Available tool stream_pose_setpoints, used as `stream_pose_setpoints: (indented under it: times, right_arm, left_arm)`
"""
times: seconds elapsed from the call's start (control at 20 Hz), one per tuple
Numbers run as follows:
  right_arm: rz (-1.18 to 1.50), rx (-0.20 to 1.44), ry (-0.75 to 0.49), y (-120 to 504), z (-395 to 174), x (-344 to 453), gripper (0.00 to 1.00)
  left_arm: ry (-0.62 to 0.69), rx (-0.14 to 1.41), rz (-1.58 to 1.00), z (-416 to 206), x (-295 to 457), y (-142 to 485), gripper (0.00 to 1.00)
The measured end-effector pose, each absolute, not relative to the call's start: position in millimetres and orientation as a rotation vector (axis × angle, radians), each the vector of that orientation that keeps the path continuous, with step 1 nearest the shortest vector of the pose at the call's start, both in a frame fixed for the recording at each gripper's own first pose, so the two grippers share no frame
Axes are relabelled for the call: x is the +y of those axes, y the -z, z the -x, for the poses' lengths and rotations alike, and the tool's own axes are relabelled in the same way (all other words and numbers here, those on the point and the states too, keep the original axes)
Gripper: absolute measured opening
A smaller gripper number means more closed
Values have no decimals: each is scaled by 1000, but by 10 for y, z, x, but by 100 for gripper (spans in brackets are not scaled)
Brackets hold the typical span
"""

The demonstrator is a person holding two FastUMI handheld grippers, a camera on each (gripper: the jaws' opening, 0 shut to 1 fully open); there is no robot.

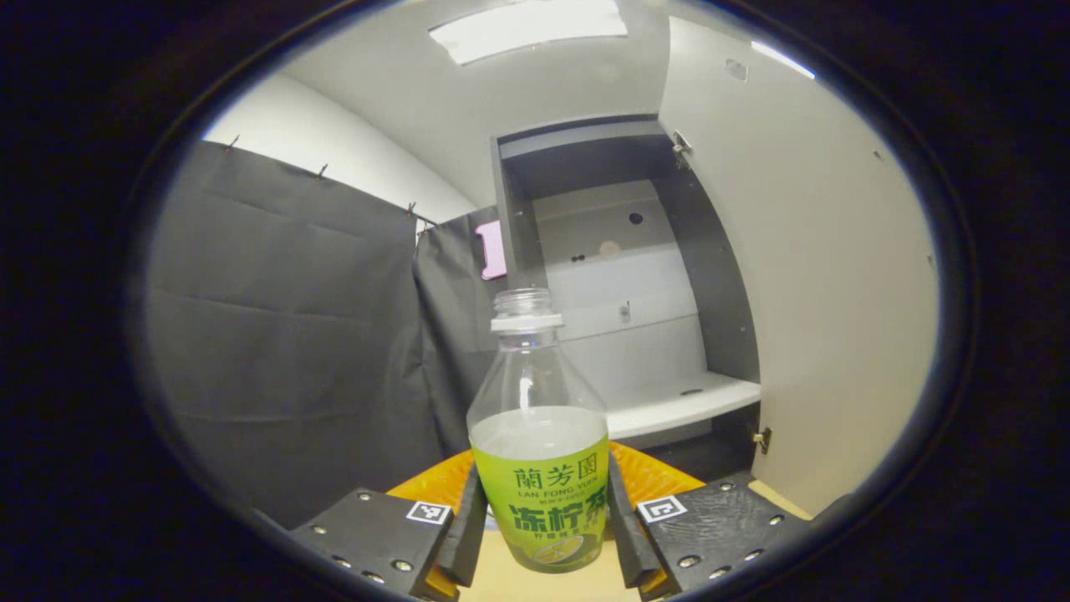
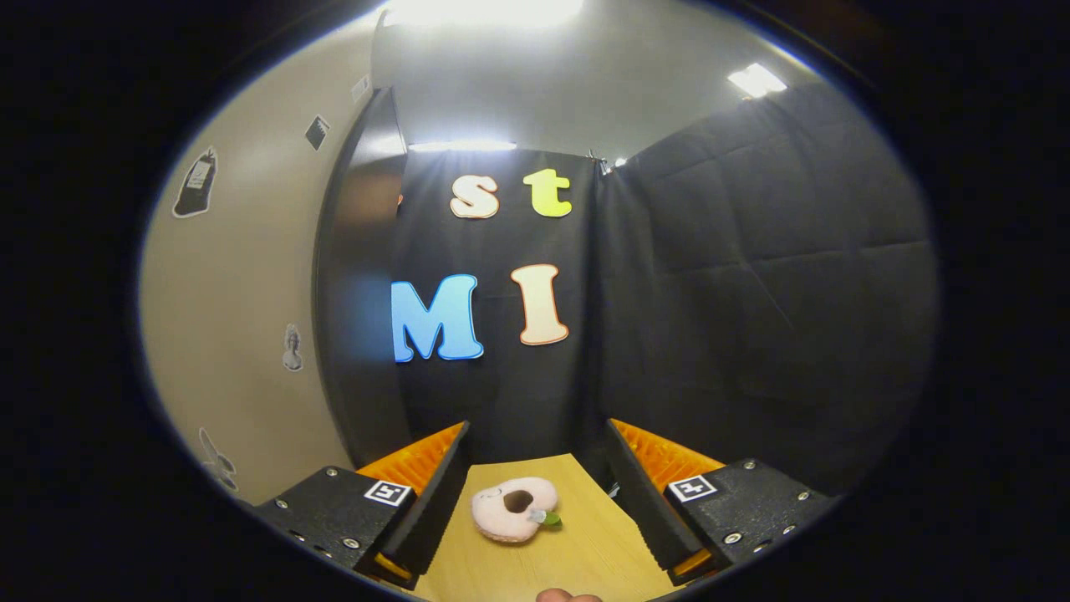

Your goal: Open the cabinet door with the right hand, grasp the bottle in the cabinet with the left hand and place it on the coaster, then close the cabinet door with the right hand.

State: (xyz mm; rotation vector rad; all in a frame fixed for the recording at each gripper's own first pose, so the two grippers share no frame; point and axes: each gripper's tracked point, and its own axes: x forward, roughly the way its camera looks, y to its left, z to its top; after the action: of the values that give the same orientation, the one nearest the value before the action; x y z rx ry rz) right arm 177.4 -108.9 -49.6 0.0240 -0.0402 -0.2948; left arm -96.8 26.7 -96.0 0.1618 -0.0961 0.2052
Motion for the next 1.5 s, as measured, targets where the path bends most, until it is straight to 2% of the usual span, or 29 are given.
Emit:
stream_pose_setpoints:
  times: [0.05,0.15,0.2,0.25,0.3,0.4,0.55,0.7,0.85,1.15,1.3,1.5]
  right_arm:
    - [-18,-35,292,548,-1694,-1011,95]
    - [36,-8,272,692,-1552,-868,96]
    - [72,3,266,750,-1491,-829,96]
    - [102,19,264,819,-1431,-791,95]
    - [124,35,257,902,-1398,-738,96]
    - [134,55,227,1032,-1326,-601,96]
    - [153,41,216,1136,-1210,-529,95]
    - [235,115,199,1485,-1191,-500,96]
    - [194,133,183,1544,-1151,-432,96]
    - [235,147,146,1526,-1164,-322,96]
    - [237,152,122,1556,-1201,-234,95]
    - [244,179,103,1632,-1199,-231,95]
  left_arm:
    - [-207,-86,-155,1024,305,1104,73]
    - [-207,-65,-149,1165,408,1429,58]
    - [-205,-54,-141,1209,452,1616,58]
    - [-208,-30,-129,1260,500,1824,73]
    - [-206,-16,-120,1332,515,2021,73]
    - [-208,-15,-119,1462,519,2243,65]
    - [-211,-18,-55,1585,494,2693,65]
    - [-227,-38,-34,1650,521,3078,66]
    - [-234,22,33,1618,501,3554,66]
    - [-221,24,-2,1730,430,3677,66]
    - [-216,46,1,1758,457,3743,70]
    - [-225,-8,15,1736,551,3620,72]
